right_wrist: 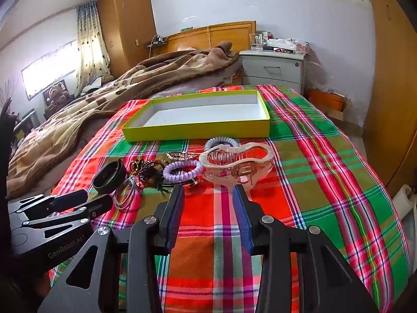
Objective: Organize jewelry
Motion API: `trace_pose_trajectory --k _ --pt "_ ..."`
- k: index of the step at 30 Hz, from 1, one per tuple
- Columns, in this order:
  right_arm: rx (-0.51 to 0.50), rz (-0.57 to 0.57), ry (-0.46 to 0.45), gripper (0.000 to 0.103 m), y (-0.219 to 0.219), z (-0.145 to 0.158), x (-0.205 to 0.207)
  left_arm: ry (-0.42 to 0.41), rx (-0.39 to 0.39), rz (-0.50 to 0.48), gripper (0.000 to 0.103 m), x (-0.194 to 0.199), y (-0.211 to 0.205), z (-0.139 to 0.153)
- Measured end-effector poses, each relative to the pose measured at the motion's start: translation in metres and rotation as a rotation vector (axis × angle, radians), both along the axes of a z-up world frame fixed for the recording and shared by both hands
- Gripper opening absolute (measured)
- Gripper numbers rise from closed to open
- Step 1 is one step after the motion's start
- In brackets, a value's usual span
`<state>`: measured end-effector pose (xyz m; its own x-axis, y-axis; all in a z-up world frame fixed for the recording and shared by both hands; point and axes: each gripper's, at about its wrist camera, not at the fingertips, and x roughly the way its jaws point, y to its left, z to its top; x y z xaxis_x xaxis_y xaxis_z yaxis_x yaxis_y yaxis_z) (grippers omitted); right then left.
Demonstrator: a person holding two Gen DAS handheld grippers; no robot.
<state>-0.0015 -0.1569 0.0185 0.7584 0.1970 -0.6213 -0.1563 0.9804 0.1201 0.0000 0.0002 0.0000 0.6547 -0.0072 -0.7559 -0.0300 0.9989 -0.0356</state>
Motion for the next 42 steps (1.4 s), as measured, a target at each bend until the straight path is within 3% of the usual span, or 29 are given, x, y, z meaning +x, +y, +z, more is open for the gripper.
trace_pose_trajectory --k 7,9,10,42 --pt "-0.028 -0.013 -0.004 0.04 0.003 -0.002 -0.001 0.029 0.002 0.009 0.049 0.002 0.005 0.0" --pt "-0.032 -0.015 0.012 0.051 0.002 -0.004 0.004 0.029 -0.001 0.01 0.049 0.005 0.006 0.0" --pt "-0.033 -0.013 0.023 0.051 0.003 -0.005 0.008 0.031 0.0 0.011 0.049 0.007 0.006 0.0" --pt "-0.038 -0.016 0.03 0.051 0.004 -0.002 0.009 0.009 0.02 0.027 0.049 0.002 0.001 0.005"
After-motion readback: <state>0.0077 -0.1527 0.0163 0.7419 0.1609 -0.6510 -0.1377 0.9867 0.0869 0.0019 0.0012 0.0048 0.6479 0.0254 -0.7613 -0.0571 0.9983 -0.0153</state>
